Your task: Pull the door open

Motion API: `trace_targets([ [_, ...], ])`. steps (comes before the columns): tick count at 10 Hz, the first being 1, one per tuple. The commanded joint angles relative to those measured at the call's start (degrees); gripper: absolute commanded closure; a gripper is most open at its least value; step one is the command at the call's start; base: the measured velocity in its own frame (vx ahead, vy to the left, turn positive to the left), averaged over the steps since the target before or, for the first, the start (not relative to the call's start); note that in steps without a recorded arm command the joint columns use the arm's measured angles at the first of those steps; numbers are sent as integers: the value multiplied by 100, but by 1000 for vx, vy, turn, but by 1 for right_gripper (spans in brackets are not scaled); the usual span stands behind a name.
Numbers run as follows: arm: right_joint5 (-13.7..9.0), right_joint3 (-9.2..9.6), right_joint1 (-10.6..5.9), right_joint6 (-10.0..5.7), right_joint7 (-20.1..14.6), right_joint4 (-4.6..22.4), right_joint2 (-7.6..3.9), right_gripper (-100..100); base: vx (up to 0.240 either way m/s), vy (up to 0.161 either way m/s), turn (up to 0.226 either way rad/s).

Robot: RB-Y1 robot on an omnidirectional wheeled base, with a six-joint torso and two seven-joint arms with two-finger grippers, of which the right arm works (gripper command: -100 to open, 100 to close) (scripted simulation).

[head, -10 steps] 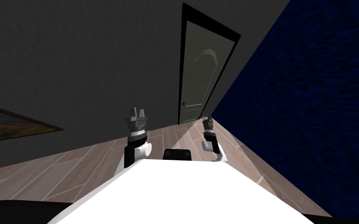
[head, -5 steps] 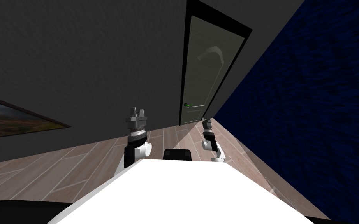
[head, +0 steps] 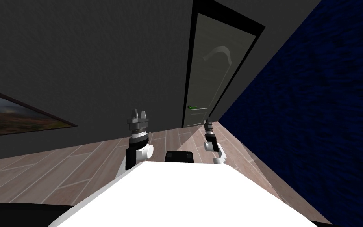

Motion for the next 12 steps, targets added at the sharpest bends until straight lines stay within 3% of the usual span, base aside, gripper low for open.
trace_targets([
  [1,42,-44,-101,-83,-49,286,-28,-100,65,-39,131],
  [4,120,-139,-321,-177,-146,809,-95,-100,90,-39,113],
  [5,120,-139,-321,-177,-146,842,-95,-100,64,-25,45],
  [12,300,-356,-825,-392,-369,2089,-233,-100,82,-40,115],
])
